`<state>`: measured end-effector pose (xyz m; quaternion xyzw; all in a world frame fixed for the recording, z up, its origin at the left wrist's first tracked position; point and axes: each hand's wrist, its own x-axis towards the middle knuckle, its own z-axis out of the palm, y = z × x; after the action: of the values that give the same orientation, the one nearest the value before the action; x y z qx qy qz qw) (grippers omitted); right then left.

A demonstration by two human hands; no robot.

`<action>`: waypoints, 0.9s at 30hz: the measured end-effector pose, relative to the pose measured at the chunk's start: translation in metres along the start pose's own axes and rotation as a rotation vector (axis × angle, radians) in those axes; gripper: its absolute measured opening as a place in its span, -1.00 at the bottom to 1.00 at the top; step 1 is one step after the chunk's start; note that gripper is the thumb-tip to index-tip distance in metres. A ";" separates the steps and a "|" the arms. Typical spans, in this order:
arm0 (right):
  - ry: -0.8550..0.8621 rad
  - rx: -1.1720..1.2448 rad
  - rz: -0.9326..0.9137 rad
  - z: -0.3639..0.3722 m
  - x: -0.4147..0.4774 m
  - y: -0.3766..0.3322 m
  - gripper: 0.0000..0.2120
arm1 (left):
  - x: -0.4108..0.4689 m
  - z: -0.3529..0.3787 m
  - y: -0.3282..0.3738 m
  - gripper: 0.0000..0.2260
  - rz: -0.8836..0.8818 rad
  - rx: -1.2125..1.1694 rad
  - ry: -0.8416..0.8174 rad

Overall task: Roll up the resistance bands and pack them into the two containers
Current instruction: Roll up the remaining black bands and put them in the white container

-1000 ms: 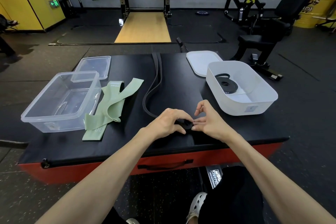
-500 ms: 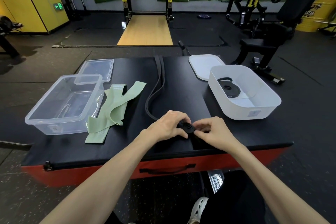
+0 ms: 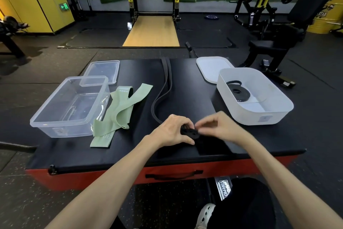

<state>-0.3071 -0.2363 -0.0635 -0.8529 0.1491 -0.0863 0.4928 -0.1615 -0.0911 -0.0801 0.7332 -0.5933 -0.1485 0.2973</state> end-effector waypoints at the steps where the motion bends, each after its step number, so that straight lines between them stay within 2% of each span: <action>1: 0.049 -0.044 -0.046 -0.003 0.014 -0.004 -0.81 | 0.000 0.000 0.000 -0.65 0.000 0.011 -0.002; 3: 0.068 -0.206 -0.170 0.004 0.046 -0.017 -0.68 | 0.001 -0.001 0.000 -0.63 -0.002 0.027 -0.005; 6: -0.136 -0.509 -0.323 0.035 0.094 -0.044 -0.50 | 0.000 0.000 -0.001 -0.66 -0.031 -0.005 -0.014; 8: -0.276 -0.647 -0.343 0.048 0.120 -0.060 -0.42 | -0.002 0.001 0.000 -0.69 -0.036 -0.019 -0.011; 14: -0.663 -0.682 -0.264 0.064 0.150 -0.074 -0.45 | 0.000 -0.001 0.002 -0.71 -0.044 0.012 -0.032; 16: -0.629 -0.677 -0.254 0.068 0.150 -0.069 -0.47 | 0.000 -0.001 0.002 -0.71 -0.046 0.000 -0.046; 21: -0.487 -0.681 -0.287 0.057 0.142 -0.052 -0.74 | 0.001 -0.003 0.001 -0.68 -0.026 -0.018 -0.075; 27: -0.285 -0.671 -0.216 0.022 0.126 -0.021 -0.81 | 0.002 -0.002 0.001 -0.62 0.068 0.094 -0.044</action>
<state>-0.1781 -0.2511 -0.0567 -0.9811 0.0085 0.0353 0.1899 -0.1610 -0.0930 -0.0776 0.7222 -0.6307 -0.1262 0.2545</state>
